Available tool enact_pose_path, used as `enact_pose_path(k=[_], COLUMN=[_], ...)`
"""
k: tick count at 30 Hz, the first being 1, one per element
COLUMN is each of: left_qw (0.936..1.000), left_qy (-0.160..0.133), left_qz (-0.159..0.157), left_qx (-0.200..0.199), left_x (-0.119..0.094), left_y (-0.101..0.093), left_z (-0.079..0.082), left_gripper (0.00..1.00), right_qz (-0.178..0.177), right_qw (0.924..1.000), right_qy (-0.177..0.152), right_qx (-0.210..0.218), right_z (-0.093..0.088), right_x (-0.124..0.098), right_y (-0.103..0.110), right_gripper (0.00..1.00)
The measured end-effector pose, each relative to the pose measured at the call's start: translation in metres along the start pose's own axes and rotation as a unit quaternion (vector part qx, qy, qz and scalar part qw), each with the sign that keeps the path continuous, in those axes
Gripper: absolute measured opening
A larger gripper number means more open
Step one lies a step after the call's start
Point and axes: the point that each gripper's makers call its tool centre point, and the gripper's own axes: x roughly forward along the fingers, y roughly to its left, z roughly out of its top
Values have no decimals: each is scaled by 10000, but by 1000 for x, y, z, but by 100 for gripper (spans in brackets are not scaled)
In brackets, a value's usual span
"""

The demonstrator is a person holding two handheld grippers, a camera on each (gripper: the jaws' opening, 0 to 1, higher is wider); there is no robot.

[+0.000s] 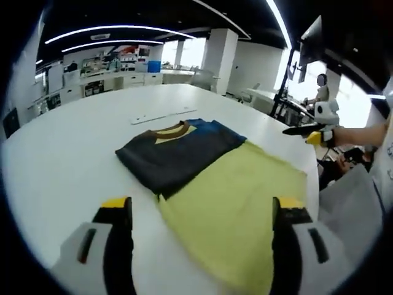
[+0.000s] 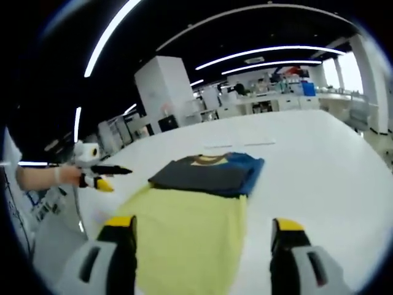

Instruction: Fold the garment on the visible template until the final outline fits inside the template.

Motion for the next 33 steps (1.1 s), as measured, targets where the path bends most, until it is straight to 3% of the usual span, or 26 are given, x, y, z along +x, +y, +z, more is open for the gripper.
enact_pose_path(k=[4,16,26,33], left_qw=[9997,9990,9985,9977], left_qy=[216,432,504,606], left_qz=[-42,80,166,-26], left_qx=[130,-99,-162,-312], left_x=[-11,-41,-51,-54], left_y=[-7,-13,-17,-31], left_z=[-14,-47,-58,-73], left_gripper=[90,88,84,70], right_qz=[45,-85,-75,-51], right_qw=[9999,9997,9991,9972], right_qy=[87,220,414,727], right_qx=[-48,-34,-52,-193], right_z=[-2,-18,-33,-52], right_x=[-5,-23,-33,-40], right_y=[-2,-9,-10,-11], right_gripper=[91,91,89,81])
